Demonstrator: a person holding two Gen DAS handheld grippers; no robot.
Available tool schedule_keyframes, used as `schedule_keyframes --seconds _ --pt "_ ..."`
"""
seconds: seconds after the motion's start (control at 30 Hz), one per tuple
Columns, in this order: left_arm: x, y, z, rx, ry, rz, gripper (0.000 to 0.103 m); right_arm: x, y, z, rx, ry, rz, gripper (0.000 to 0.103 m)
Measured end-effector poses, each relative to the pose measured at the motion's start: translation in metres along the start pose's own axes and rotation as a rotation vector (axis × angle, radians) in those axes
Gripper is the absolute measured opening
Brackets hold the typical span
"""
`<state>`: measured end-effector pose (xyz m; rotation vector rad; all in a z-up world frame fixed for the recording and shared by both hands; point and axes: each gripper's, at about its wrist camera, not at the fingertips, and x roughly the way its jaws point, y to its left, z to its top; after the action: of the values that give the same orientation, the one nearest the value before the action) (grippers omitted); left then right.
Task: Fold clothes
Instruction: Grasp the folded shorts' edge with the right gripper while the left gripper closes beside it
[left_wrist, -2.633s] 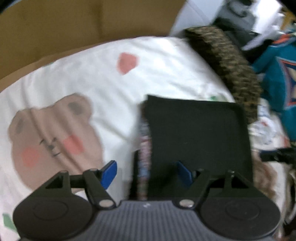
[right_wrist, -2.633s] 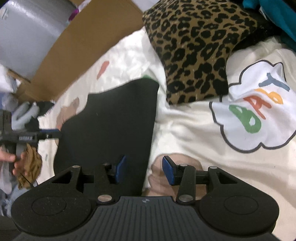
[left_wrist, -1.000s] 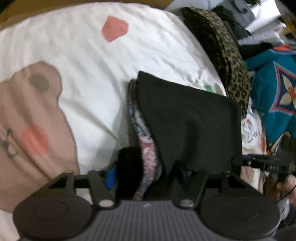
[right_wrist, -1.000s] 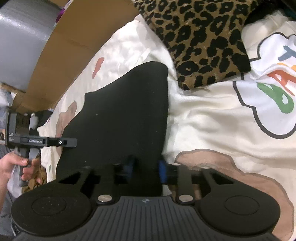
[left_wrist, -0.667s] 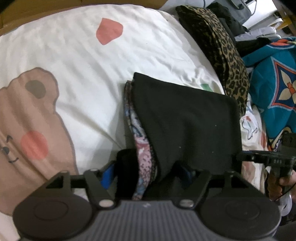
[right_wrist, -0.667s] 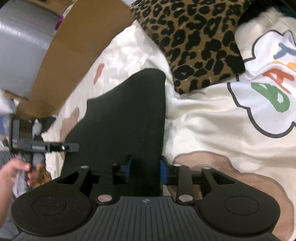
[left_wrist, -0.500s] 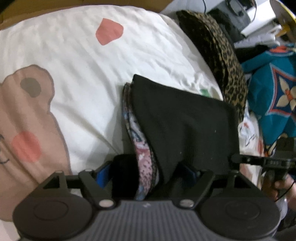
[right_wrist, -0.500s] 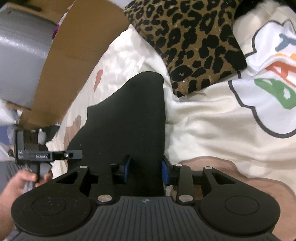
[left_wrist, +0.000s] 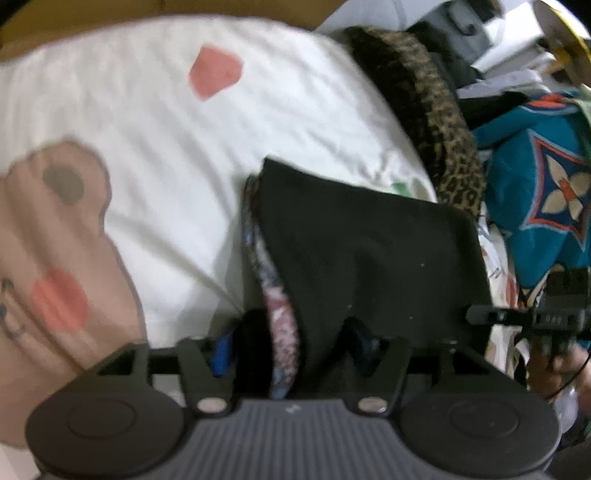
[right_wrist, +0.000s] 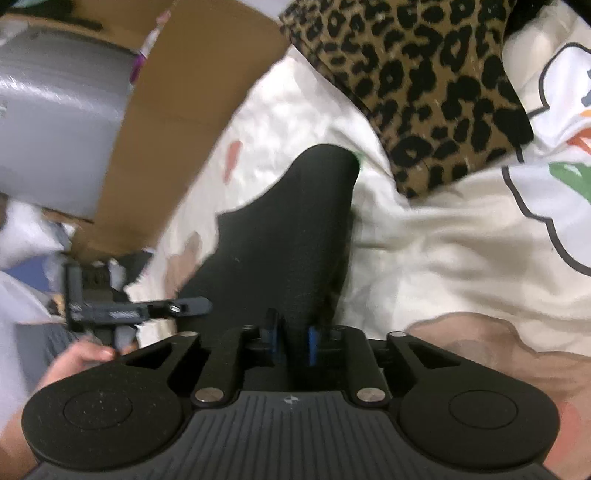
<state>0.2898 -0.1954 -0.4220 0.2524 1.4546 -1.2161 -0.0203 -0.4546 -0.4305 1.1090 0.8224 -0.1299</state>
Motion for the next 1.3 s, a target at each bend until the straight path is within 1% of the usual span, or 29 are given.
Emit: schedule_keyframes --seconds 0.07,0.13,0.2,0.33,0.37,0.4,0.43,0.47,0.53,0.6,0.7,0.77,0.87,0.97,1.13,1.3 --pt "0.004 0.003 -0.001 -0.021 0.009 -0.013 0.074 0.007 -0.003 -0.001 0.007 0.017 -0.026 0.043" --pt "0.006 0.001 -0.002 -0.009 0.005 -0.024 0.078 0.013 -0.008 -0.003 0.033 0.029 -0.022 0.042" --pt "0.009 0.000 -0.002 -0.009 0.002 -0.033 0.081 0.017 -0.007 -0.004 0.028 0.030 -0.019 0.042" --pt "0.012 -0.007 0.000 0.017 0.002 -0.007 0.081 0.028 -0.003 -0.002 0.030 0.039 -0.016 0.042" --pt "0.012 -0.009 0.001 0.027 0.003 0.004 0.078 0.031 -0.002 -0.002 0.031 0.043 -0.017 0.041" --pt "0.012 -0.011 0.001 0.032 0.005 0.016 0.075 0.032 0.000 -0.002 0.025 0.047 -0.024 0.036" --pt "0.012 -0.011 0.002 0.033 0.007 0.023 0.070 0.033 0.002 -0.003 0.019 0.051 -0.031 0.031" --pt "0.011 -0.010 0.003 0.029 0.008 0.027 0.065 0.034 0.004 -0.003 0.013 0.055 -0.038 0.022" --pt "0.009 -0.010 0.004 0.024 0.009 0.028 0.060 0.033 0.006 -0.001 0.019 0.058 -0.039 0.018" --pt "0.008 -0.014 0.003 0.040 0.005 0.047 0.059 0.031 0.008 -0.001 0.026 0.059 -0.039 0.016" --pt "0.006 -0.021 0.001 0.072 -0.010 0.068 0.054 0.027 0.012 0.000 0.054 0.058 -0.040 0.013" --pt "0.002 -0.023 0.000 0.076 -0.019 0.070 0.050 0.021 0.014 0.000 0.055 0.053 -0.047 0.013" --pt "-0.004 -0.030 0.000 0.076 -0.030 0.078 0.043 0.016 0.025 0.000 0.025 0.049 -0.067 0.012" --pt "-0.010 -0.037 -0.001 0.077 -0.042 0.091 0.038 0.015 0.036 0.002 -0.008 0.047 -0.094 0.012" --pt "-0.017 -0.049 -0.005 0.093 -0.066 0.130 0.036 0.013 0.053 0.003 -0.061 0.042 -0.134 0.012" --pt "-0.023 -0.053 -0.009 0.078 -0.087 0.133 0.034 0.011 0.063 0.005 -0.092 0.043 -0.155 0.012"
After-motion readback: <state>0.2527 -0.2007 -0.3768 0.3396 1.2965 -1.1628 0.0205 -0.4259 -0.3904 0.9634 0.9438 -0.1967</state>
